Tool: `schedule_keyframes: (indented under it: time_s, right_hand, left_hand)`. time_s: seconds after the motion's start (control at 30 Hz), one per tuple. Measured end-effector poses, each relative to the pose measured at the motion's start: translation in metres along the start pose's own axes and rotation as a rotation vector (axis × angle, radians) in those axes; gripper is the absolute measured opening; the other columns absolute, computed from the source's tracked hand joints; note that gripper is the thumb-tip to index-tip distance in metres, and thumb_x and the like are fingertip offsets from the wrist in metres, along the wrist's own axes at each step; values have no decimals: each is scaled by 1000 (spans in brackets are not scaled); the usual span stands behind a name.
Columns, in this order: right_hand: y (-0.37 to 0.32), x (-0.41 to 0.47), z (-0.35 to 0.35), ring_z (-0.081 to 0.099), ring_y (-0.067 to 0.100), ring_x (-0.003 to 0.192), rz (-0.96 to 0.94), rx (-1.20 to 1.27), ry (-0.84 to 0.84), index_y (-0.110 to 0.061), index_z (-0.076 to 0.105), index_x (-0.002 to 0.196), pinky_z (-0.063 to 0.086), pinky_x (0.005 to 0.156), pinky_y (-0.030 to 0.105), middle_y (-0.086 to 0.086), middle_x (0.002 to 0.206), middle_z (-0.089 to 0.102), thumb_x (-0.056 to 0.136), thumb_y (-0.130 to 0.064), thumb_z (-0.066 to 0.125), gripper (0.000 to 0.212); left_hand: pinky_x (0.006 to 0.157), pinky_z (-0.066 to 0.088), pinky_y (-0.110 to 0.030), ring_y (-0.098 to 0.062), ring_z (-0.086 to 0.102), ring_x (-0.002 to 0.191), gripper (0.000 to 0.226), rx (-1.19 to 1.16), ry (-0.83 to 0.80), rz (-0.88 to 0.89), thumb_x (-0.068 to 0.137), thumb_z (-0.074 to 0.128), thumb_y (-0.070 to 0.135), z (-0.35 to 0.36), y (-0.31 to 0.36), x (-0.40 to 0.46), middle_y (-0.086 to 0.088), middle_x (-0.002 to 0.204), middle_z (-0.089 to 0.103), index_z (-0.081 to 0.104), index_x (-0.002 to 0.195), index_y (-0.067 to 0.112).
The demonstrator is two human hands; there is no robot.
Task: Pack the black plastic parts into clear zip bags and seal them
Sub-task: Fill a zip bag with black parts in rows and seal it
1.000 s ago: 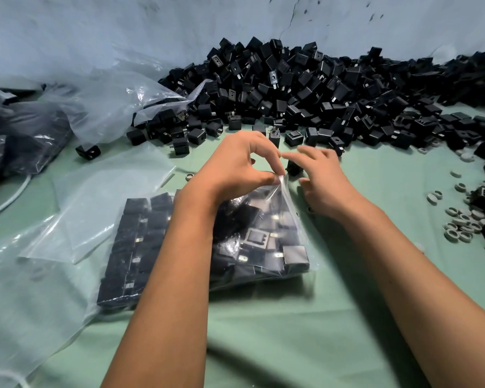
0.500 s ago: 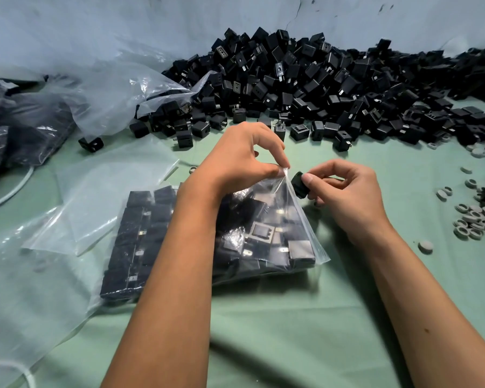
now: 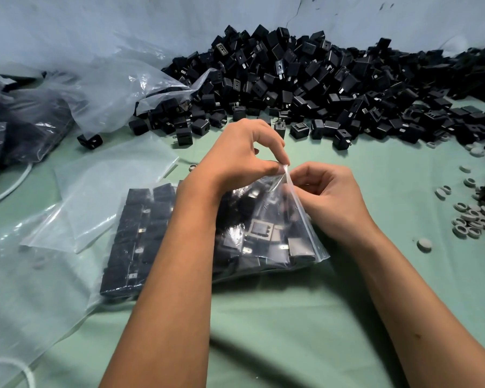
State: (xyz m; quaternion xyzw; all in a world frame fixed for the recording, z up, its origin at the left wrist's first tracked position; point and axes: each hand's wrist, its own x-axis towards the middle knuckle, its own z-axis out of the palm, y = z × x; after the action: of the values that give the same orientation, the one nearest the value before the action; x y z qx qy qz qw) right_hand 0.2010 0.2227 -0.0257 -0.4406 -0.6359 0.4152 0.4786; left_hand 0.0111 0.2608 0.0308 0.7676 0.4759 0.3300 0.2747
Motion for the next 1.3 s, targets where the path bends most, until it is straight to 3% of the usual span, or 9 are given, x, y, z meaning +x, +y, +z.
schedule_keyframes:
  time_s: [0.2,0.37,0.5,0.8,1.0,1.07,1.17,1.23,1.3]
  right_hand:
    - [0,3,-5,65,15,52,32,42,111,-6,70,97,48,41,27,4,74,75,101,-4,60,11]
    - [0,2,-4,62,18,48,29,84,-47,-7,73,102,45,37,26,16,71,71,103,-2,55,19]
    - [-1,3,-8,59,16,42,57,140,-71,-7,71,105,40,33,23,1,74,73,104,-1,52,20]
    - [-4,-2,-3,51,10,40,151,255,-250,-18,66,112,35,34,16,1,69,68,107,-11,49,19]
    - [-3,27,-8,49,15,36,147,50,256,-11,69,96,34,36,17,5,83,79,99,0,50,22]
    - [-1,48,-9,60,16,46,129,-145,347,-13,71,95,48,43,26,3,82,79,93,1,49,26]
    - [3,85,-6,70,19,99,36,-606,199,-21,72,116,56,92,38,1,112,75,93,-1,52,37]
    - [7,108,-3,49,26,138,18,-789,-31,-26,60,140,43,112,41,7,150,52,92,1,56,55]
    - [13,125,0,25,34,154,62,-904,-254,-32,46,153,33,119,46,8,169,22,91,-1,60,71]
  left_hand:
    - [89,49,-22,0,62,106,17,-9,-2,-12,76,88,12,0,-1,0,11,108,70,82,83,26]
    - [90,51,-24,-1,63,106,16,-7,-4,3,76,87,12,0,1,0,9,107,71,82,83,25]
    - [91,52,-26,-1,63,107,17,-10,2,5,76,87,11,0,2,-1,8,108,71,82,83,25]
    - [89,51,-25,-1,63,106,18,-5,16,7,75,87,10,-1,2,-1,9,107,70,82,82,26]
    - [87,50,-21,-2,63,104,16,-3,8,8,75,88,11,2,3,1,8,107,71,82,83,23]
    - [88,50,-23,-2,63,104,16,-15,-4,-6,75,88,10,3,4,1,8,107,71,82,82,23]
    - [92,53,-30,-2,64,103,17,-9,-13,-20,74,88,8,5,5,0,8,106,71,82,81,22]
    - [91,53,-33,-4,65,102,19,-7,-15,-15,73,87,6,6,6,1,7,104,71,81,78,23]
    - [90,53,-35,-5,65,101,21,-1,-17,-7,73,87,5,6,6,1,8,103,71,81,77,24]
